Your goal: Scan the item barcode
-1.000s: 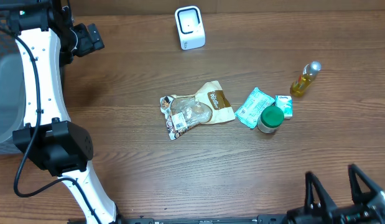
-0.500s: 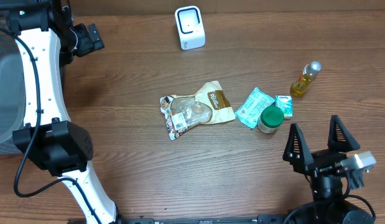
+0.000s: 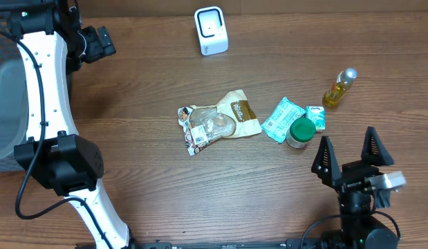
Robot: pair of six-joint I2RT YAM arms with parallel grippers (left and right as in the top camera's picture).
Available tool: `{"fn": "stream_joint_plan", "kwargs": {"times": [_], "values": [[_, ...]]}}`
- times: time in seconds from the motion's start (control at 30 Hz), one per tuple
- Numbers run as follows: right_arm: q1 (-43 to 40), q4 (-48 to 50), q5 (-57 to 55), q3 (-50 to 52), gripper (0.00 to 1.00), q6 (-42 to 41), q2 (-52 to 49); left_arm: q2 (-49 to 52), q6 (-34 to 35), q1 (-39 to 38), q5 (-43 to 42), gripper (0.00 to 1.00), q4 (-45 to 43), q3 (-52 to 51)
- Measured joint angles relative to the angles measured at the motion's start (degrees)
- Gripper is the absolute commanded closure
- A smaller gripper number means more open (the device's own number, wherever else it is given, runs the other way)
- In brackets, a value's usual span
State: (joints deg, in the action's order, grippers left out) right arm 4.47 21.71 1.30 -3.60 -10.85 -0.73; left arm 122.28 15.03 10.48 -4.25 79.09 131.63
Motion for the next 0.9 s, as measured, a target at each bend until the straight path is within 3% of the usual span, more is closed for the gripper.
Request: {"fn": "stream_joint_plan", "kwargs": {"times": [0.3,0.57,0.9], "values": [[0.02,-7.26,0.83,2.54,0.00,-0.04,0.04,0.00,0.00,0.00,0.00,0.00,0.00,0.00],[0.00,-26.32,1.25,2.54,0.00,0.13,0.09,0.00,0.00,0.00,0.00,0.00,0.00,0.00],[0.00,-26.58,1.27,2.54,0.00,8.24,0.11,0.00,0.00,0.00,0.00,0.01,0.00,0.00]]}}
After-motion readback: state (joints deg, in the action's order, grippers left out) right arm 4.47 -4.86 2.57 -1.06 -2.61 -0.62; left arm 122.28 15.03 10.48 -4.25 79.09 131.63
